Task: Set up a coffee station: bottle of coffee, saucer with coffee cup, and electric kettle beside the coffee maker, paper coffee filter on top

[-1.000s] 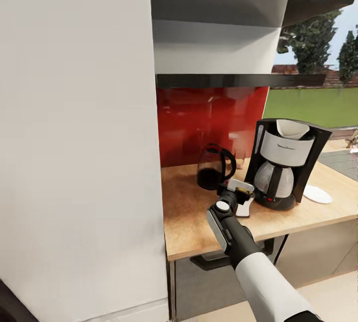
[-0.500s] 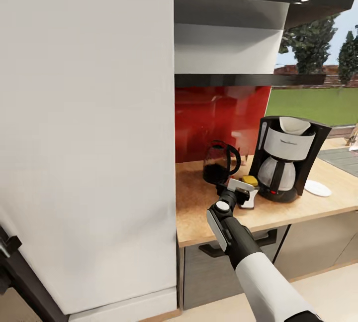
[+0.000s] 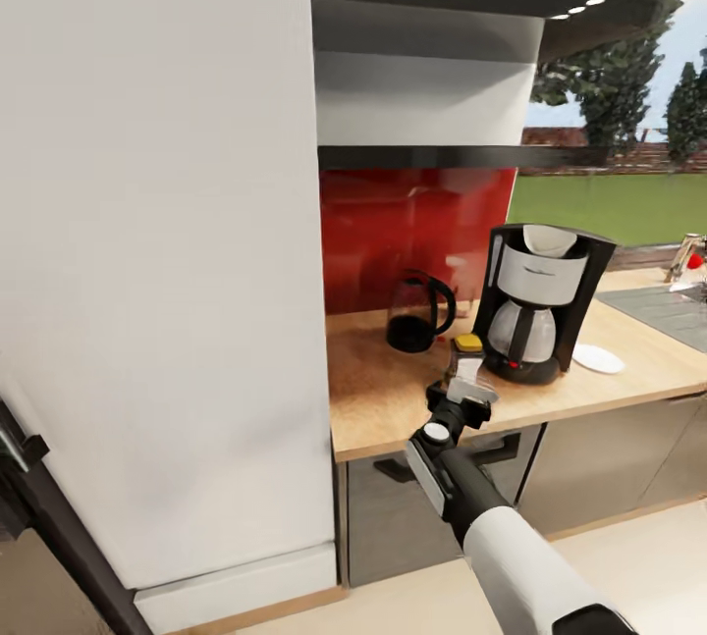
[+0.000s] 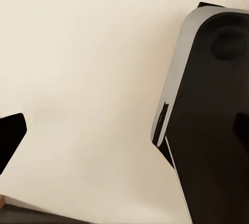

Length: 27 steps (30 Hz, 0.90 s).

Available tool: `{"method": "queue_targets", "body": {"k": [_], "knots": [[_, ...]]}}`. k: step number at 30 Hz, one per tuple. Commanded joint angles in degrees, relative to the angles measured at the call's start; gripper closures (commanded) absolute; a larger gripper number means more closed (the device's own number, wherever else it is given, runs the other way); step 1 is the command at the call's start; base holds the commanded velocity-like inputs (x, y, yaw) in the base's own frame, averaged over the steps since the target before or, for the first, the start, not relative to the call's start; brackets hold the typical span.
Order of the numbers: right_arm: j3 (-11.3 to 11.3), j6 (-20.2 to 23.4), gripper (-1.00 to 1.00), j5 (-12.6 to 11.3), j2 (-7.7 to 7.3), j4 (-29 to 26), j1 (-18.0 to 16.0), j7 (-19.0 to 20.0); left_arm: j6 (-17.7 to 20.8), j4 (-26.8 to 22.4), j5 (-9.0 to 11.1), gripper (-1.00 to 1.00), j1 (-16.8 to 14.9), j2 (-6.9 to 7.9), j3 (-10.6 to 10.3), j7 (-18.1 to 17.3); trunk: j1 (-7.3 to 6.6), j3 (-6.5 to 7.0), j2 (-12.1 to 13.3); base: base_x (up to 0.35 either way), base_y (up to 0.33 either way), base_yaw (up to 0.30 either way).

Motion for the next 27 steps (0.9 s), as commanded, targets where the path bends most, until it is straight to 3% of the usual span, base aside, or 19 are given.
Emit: {"method": "queue_targets", "body": {"k": [1,3,4,10,11,17,18,21,23,24,25,27], "knots": [[0.2,-1.4,-1.0,-0.5,0.0,1.0,-0.1,-0.2,0.0,-0.2,0.5,-1.0,0.1,0.02,-0.5,0.3,-0.02,-0.07,-0.1,-0.278,-0.14,0.0],[0.2,-4.8,-1.0,-0.5,0.0,5.3,-0.1,-0.2,-0.1,-0.2,0.4,-1.0,0.1,0.08,-0.5,0.3,-0.02,-0.07,-0.1,-0.281,-0.128,0.0],[0.1,-11.1,-1.0,-0.5,0.0,15.1,-0.1,-0.2,-0.1,-0.2,0.4,-1.0,0.1,0.23,-0.4,0.3,-0.02,-0.07,-0.1,-0.247,-0.053,0.0],[0.1,-22.7,-1.0,-0.4,0.0,29.8,-0.1,-0.2,-0.1,-0.3,0.4,-1.0,0.1,0.24,-0.4,0.2,-0.02,-0.07,-0.1,-0.108,-0.019,0.0],[0.1,-26.4,-1.0,-0.4,0.0,34.7,0.6,-0.2,-0.1,-0.6,0.4,-1.0,0.1,0.16,-0.3,0.2,-0.02,-0.07,-0.1,-0.009,-0.001,0.0],[0.1,-27.7,-1.0,-0.3,0.0,36.3,5.2,0.0,-0.1,-0.8,0.5,-1.0,0.1,0.03,-0.4,0.2,-0.02,-0.07,-0.1,-0.003,0.0,0.0],[0.1,-27.0,-1.0,0.0,0.0,36.5,9.9,7.6,-0.1,-0.9,0.4,-1.0,0.1,-0.21,-0.4,0.1,-0.02,-0.07,-0.1,0.0,0.0,0.0],[0.1,-22.7,-1.0,0.1,-0.49,36.5,11.3,13.9,-0.1,-1.0,0.4,-1.0,0.1,-0.29,-0.4,0.1,-0.02,-0.07,-0.1,0.0,0.0,0.0],[0.1,-13.3,-1.0,0.2,-1.21,36.6,12.1,20.5,-0.1,-1.1,0.4,-1.0,0.0,-0.31,-0.4,0.0,-0.02,-0.07,-0.1,0.0,0.0,0.0],[0.1,-11.3,-1.0,0.3,-1.3,36.6,12.2,21.8,-0.2,-1.1,0.4,-1.0,0.0,-0.31,-0.4,0.0,-0.02,-0.07,-0.1,0.0,0.0,0.0],[0.2,-5.6,-1.0,0.4,-1.77,36.6,12.6,25.7,-0.2,-1.2,0.4,-1.0,0.0,-0.32,-0.4,0.0,-0.02,-0.07,-0.1,0.0,0.0,0.0],[0.2,1.5,-1.0,0.5,-2.97,36.6,13.2,31.9,-0.3,-1.2,0.3,-1.0,-0.1,-0.32,-0.4,0.0,-0.02,-0.07,-0.1,0.0,0.0,0.0]]}}
